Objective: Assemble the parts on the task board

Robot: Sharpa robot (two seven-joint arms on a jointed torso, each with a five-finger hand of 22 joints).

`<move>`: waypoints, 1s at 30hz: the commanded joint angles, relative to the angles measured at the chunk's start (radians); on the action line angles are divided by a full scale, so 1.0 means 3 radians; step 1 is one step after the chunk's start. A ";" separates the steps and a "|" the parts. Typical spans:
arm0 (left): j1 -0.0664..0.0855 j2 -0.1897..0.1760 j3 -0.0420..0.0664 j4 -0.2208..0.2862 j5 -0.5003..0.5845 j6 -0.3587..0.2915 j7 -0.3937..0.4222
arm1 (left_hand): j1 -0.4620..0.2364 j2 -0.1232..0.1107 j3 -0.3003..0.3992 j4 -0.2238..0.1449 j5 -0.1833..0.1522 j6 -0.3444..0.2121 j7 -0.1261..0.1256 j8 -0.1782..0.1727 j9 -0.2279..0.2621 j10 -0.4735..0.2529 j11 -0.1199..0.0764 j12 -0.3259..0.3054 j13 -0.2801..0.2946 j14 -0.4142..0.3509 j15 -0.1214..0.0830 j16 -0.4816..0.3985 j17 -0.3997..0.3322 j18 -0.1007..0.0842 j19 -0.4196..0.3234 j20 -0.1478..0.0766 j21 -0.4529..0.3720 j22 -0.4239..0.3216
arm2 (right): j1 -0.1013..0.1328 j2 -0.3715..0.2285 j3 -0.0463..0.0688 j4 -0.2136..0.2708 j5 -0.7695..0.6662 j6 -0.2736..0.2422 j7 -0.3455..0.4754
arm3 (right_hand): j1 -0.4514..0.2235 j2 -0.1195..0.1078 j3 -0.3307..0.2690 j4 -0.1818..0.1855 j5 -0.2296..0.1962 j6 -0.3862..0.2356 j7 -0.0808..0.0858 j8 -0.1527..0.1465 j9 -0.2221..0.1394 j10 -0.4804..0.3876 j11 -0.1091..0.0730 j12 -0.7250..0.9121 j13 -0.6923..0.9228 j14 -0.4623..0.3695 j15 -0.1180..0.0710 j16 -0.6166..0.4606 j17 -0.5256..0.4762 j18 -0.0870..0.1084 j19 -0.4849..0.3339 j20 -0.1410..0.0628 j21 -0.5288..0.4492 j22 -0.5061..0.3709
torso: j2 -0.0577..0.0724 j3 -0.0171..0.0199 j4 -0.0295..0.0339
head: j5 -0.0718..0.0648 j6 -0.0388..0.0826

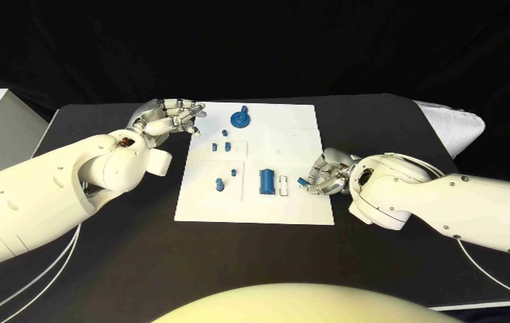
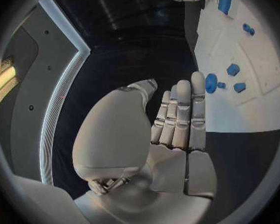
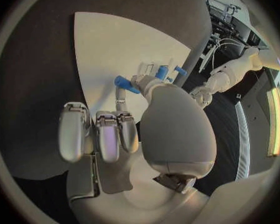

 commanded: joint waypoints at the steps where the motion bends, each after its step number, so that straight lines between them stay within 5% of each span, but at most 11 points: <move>1: -0.0005 -0.0004 0.0002 0.0013 0.0006 0.0062 0.0010 | 0.0008 0.0037 -0.0014 0.0005 0.0008 -0.0022 0.0052 0.0023 -0.0003 -0.0026 0.0000 0.0026 0.0003 -0.0013 0.0007 -0.0020 0.0006 0.0050 0.0012 0.0012 -0.0024 -0.0006 | 0.0001 0.0011 0.0000 -0.0013 0.0053 -0.0012 0.0042 | -0.0032 0.0001 0.0250 -0.0232 0.0004 0.0028 0.0003 0.0022 0.0008 0.0297 0.0002 0.0001 0.0821 0.0352 0.0015 0.0014 0.0878 -0.0016 0.0197 0.0024 -0.0006 0.0403 | 0.0000 0.0000 -0.0001 | 0.0010 -0.0008; 12: -0.0005 -0.0008 0.0002 0.0022 0.0005 0.0067 0.0004 | 0.0008 0.0037 -0.0014 0.0005 0.0008 -0.0022 0.0052 0.0023 -0.0003 -0.0026 0.0000 0.0026 0.0003 -0.0013 0.0007 -0.0020 0.0006 0.0050 0.0012 0.0012 -0.0024 -0.0006 | 0.0001 0.0150 0.0000 -0.0066 0.0079 -0.0058 0.0037 | -0.0167 0.0012 0.0228 -0.0200 -0.0056 0.0037 -0.0008 0.0025 0.0019 0.0320 -0.0008 0.0046 0.0847 0.0352 0.0007 0.0014 0.0878 -0.0016 0.0198 0.0017 -0.0007 0.0407 | -0.0003 0.0003 -0.0004 | 0.0006 -0.0006; 15: -0.0005 -0.0007 0.0002 0.0022 0.0005 0.0070 0.0003 | 0.0008 0.0037 -0.0014 0.0005 0.0008 -0.0022 0.0052 0.0023 -0.0003 -0.0026 0.0000 0.0026 0.0003 -0.0013 0.0007 -0.0020 0.0006 0.0050 0.0012 0.0012 -0.0024 -0.0006 | 0.0000 0.0221 -0.0001 -0.0115 0.0107 -0.0081 0.0018 | -0.0246 0.0007 0.0180 -0.0192 0.0072 0.0044 -0.0013 0.0030 0.0029 0.0326 -0.0012 0.0056 0.0853 0.0352 0.0002 0.0014 0.0878 -0.0018 0.0200 0.0012 -0.0002 0.0413 | -0.0002 0.0003 -0.0002 | 0.0000 -0.0003; 30: -0.0004 -0.0011 0.0002 0.0026 0.0005 0.0076 -0.0005 | 0.0003 0.0040 -0.0015 0.0005 0.0008 -0.0023 0.0052 0.0026 -0.0003 -0.0028 0.0000 0.0030 0.0003 -0.0013 0.0007 -0.0020 0.0006 0.0050 0.0014 0.0012 -0.0026 -0.0008 | -0.0012 0.0388 -0.0005 -0.0210 0.0264 -0.0106 0.0048 | -0.0490 0.0121 0.0030 -0.0042 -0.0187 0.0093 -0.0030 0.0030 0.0035 0.0347 -0.0025 0.0099 0.0878 0.0352 -0.0008 0.0014 0.0878 -0.0022 0.0209 0.0007 0.0010 0.0430 | 0.0001 0.0003 0.0000 | -0.0003 -0.0012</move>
